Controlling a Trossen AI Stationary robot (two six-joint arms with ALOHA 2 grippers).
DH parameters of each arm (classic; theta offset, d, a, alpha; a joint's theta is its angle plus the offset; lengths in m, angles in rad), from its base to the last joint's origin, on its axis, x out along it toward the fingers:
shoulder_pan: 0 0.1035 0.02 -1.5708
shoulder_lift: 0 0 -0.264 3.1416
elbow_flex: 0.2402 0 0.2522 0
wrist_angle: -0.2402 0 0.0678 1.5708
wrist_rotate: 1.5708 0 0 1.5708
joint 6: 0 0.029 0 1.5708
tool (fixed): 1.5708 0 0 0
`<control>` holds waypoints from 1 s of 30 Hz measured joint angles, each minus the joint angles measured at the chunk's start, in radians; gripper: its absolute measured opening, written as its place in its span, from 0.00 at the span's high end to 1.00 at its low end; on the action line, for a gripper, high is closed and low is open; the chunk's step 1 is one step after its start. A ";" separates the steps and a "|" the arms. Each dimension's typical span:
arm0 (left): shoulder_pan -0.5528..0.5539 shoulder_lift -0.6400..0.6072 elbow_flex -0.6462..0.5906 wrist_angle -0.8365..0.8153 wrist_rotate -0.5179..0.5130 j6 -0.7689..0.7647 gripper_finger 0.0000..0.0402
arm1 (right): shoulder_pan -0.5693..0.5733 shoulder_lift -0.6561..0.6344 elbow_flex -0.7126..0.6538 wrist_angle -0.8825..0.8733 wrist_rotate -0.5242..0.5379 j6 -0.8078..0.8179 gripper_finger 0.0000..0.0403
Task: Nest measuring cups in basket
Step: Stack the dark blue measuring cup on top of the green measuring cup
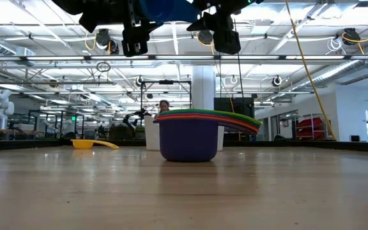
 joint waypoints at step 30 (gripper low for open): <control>0.076 -0.028 -0.002 -0.015 0.051 0.083 0.33 | 0.018 0.000 0.000 -0.025 0.000 0.091 0.99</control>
